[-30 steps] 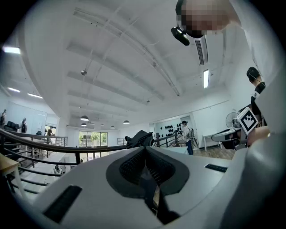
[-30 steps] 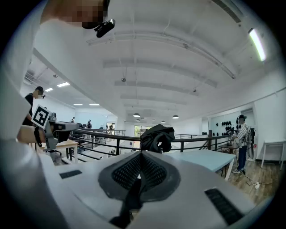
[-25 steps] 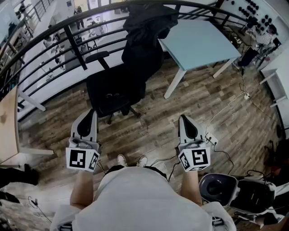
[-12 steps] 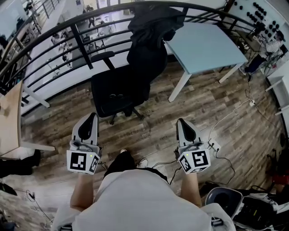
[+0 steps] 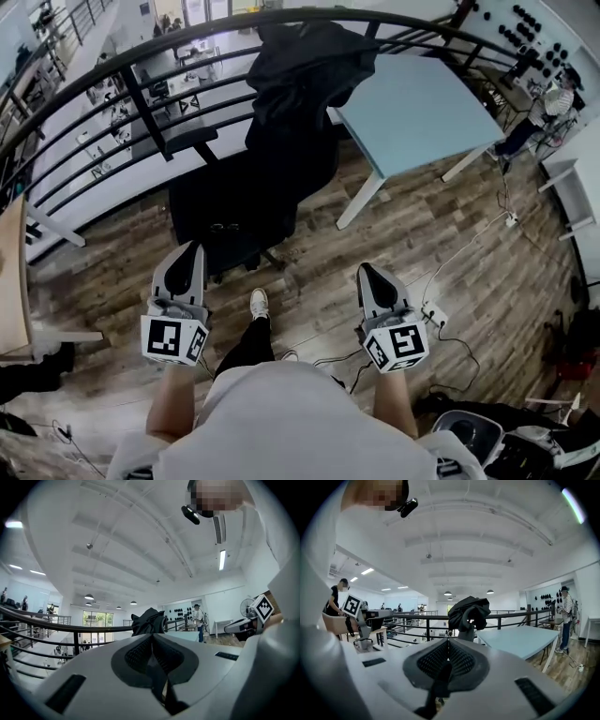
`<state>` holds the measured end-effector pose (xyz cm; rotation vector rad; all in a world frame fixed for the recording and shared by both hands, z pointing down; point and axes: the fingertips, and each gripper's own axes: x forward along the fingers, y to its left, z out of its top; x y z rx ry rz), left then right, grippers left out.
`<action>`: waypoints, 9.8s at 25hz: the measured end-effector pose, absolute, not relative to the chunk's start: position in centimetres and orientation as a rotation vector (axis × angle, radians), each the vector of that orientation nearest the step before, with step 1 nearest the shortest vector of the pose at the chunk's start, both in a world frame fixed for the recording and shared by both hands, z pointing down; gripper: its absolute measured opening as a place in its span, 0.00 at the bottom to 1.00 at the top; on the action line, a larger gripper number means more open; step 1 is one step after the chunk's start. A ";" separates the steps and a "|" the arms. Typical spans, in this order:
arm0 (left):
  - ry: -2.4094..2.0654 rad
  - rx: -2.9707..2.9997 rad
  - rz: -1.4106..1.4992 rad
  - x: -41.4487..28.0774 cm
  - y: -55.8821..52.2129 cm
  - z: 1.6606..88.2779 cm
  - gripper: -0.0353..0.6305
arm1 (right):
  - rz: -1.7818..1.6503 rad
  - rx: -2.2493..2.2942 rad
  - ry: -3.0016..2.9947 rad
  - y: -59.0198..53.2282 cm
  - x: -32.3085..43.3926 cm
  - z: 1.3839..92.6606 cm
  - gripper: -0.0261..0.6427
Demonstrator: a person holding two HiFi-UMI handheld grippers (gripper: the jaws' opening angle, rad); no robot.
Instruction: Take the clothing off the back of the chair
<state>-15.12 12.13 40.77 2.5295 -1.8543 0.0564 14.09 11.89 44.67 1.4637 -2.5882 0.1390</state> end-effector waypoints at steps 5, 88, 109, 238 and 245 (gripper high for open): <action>-1.711 2.602 0.038 -14.5 3.3 41.2 0.10 | 0.092 1.477 -2.548 3.9 12.2 43.1 0.07; -1.250 2.704 0.753 -1.3 -43.0 38.8 0.91 | 0.148 1.639 -2.572 -17.5 20.0 41.3 0.07; -1.490 2.783 0.802 -0.8 -42.1 38.5 0.27 | 0.200 1.629 -2.591 -16.7 20.7 42.3 0.07; -2.178 2.248 -0.213 -33.3 -7.1 30.3 0.18 | 0.144 1.691 -2.626 -14.8 15.8 36.9 0.07; -2.131 2.281 -0.213 -32.3 -8.2 30.3 0.18 | 0.129 1.701 -2.630 -15.2 15.7 36.3 0.07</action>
